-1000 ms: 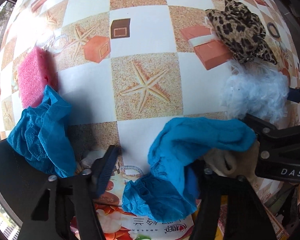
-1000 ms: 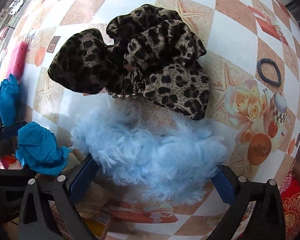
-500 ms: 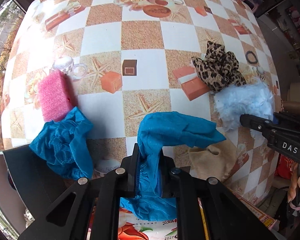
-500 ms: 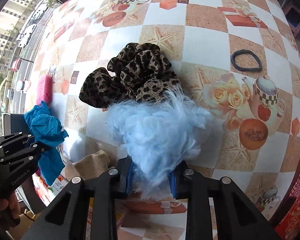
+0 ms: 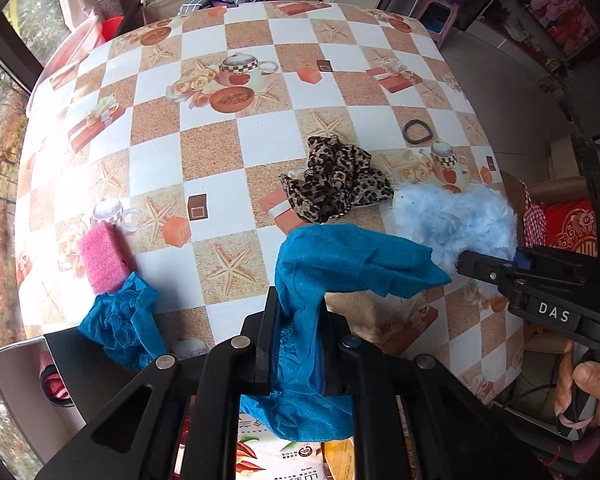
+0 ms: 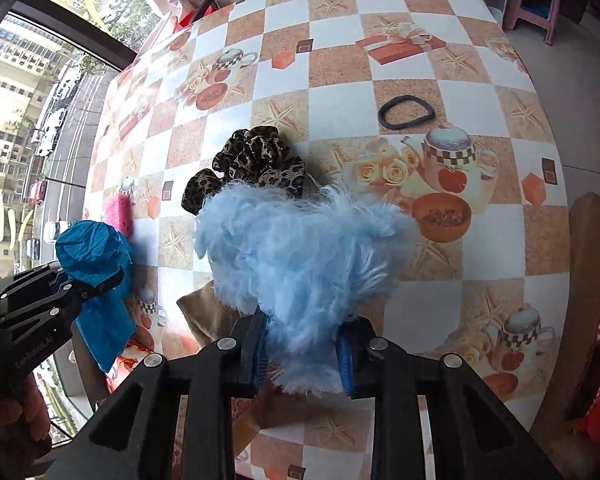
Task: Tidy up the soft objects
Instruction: 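Lift the blue glove with the left tool while the right tool carries the boa toward the box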
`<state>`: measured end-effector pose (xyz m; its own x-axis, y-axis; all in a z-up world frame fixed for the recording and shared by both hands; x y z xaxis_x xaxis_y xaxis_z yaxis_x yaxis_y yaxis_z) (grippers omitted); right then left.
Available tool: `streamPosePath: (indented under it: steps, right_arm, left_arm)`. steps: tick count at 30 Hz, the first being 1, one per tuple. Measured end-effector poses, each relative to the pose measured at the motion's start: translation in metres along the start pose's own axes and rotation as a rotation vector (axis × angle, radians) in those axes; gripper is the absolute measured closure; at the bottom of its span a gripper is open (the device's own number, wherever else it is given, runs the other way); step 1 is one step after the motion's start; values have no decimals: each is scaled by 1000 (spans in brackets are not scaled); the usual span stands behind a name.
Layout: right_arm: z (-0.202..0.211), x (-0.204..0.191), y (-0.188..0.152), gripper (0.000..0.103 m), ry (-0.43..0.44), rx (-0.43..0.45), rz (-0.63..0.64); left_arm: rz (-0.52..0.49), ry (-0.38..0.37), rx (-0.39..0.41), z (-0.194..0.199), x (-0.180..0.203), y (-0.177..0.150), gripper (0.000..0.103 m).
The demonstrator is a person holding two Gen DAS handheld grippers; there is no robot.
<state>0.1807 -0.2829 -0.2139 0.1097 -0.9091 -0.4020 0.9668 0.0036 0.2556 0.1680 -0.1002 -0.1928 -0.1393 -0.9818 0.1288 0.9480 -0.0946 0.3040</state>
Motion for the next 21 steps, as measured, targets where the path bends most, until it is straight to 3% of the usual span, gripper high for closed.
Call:
streamPosePath:
  steps: [12,21]
  right_arm:
    - [57,20,-37,73,-31,85,-101]
    - [101,32,-83,73,-75,141,-174]
  left_arm:
    - [-168,-108,90,50,72,-3,89]
    - [-333,-218,120,85,133,-34,89]
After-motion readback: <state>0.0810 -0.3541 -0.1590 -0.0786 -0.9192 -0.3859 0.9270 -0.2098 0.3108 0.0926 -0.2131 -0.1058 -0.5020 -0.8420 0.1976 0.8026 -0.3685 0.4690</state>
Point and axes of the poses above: each gripper's, at about its wrist camera, not at the fingertips, and z roughly against the way its jaws point, x to its right, y to its top, the point moved 3 cm from there along -z, roughly the way its jaws point, and after that the axes turned 10 degrees about x, right-handed, at the moved point
